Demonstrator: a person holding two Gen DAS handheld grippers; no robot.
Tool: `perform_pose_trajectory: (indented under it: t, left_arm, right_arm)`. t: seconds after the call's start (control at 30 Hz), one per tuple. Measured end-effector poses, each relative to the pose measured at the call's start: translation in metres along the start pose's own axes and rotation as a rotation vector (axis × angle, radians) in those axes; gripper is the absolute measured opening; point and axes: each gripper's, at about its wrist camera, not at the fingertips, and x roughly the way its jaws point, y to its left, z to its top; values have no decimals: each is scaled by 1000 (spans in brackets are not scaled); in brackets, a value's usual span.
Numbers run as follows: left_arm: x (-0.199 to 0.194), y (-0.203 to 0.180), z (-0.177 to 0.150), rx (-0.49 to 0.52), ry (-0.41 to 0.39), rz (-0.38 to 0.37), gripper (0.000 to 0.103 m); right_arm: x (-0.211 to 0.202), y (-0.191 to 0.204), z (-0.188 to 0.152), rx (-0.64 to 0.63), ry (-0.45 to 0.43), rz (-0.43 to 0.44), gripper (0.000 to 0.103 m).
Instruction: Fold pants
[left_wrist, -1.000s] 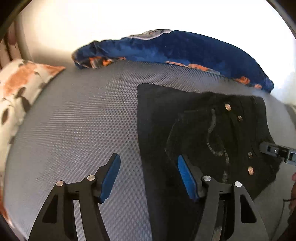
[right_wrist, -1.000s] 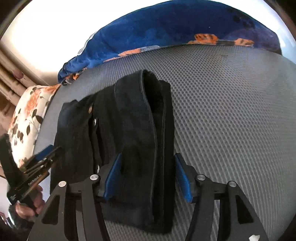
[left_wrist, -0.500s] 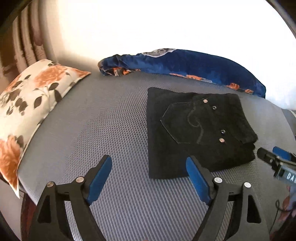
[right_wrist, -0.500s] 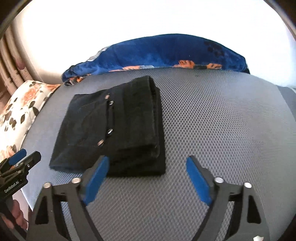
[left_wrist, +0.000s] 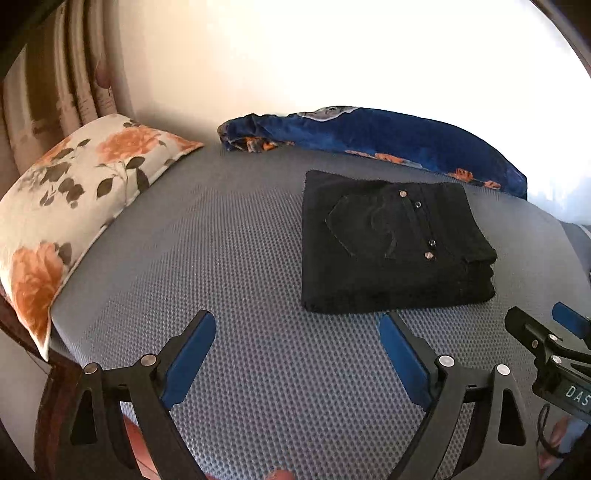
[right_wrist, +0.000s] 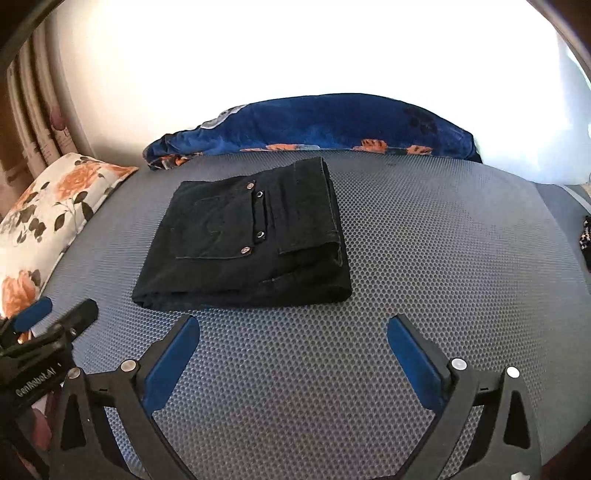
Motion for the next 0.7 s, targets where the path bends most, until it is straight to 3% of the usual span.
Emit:
perform_pose_trajectory:
  t: [0.23,0.7]
  left_arm:
    - [-2,-1,-14,4,24,-3,91]
    - [-3,-1,-21,2,23,22,91]
  right_arm:
    - [-6,17,-13,-67,-11,-39,102]
    - [-7,23,-22,-100,7,-24,102]
